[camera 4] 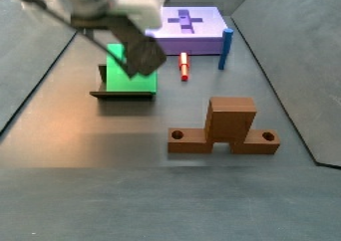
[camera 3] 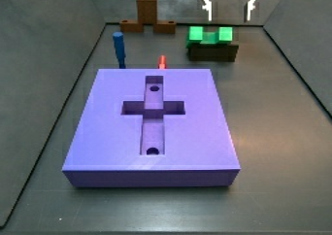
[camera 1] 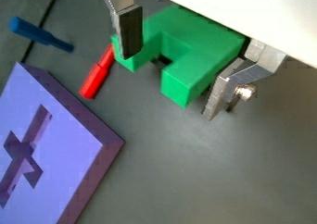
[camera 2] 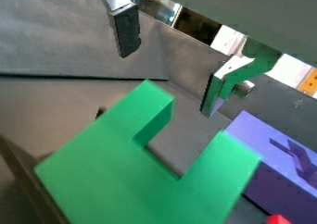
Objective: Pick up the green object. Move up. Place the green object on the fixture. Regrasp the green object. Move to above the board. Insert the green object.
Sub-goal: Regrasp the green object.
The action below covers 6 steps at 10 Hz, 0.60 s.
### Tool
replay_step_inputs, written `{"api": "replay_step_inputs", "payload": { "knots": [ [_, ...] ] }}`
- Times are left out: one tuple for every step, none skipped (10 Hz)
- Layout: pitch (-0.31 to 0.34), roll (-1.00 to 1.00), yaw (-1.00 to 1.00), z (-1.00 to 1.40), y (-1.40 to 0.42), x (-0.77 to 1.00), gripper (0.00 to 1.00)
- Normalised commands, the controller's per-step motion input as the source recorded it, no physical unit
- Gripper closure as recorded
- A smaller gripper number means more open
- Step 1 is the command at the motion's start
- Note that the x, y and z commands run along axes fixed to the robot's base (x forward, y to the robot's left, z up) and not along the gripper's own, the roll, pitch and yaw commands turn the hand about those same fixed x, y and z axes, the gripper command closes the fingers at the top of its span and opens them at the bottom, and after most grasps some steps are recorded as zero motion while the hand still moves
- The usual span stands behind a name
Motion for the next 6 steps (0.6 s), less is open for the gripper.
{"api": "replay_step_inputs", "payload": {
  "knots": [
    [0.000, 0.81, 0.11, 0.45, -0.03, 0.00, 0.00],
    [0.000, 1.00, 0.15, 0.33, -0.03, 0.00, 0.00],
    [0.023, 1.00, 0.13, 0.18, 0.00, -0.08, 0.00],
    [0.171, 1.00, 0.16, 0.03, 0.00, -0.06, 0.00],
    [0.197, 1.00, 0.23, 0.05, -0.07, 0.00, 0.00],
    [0.180, 1.00, 0.25, 0.01, -0.11, 0.00, 0.00]
  ]
}}
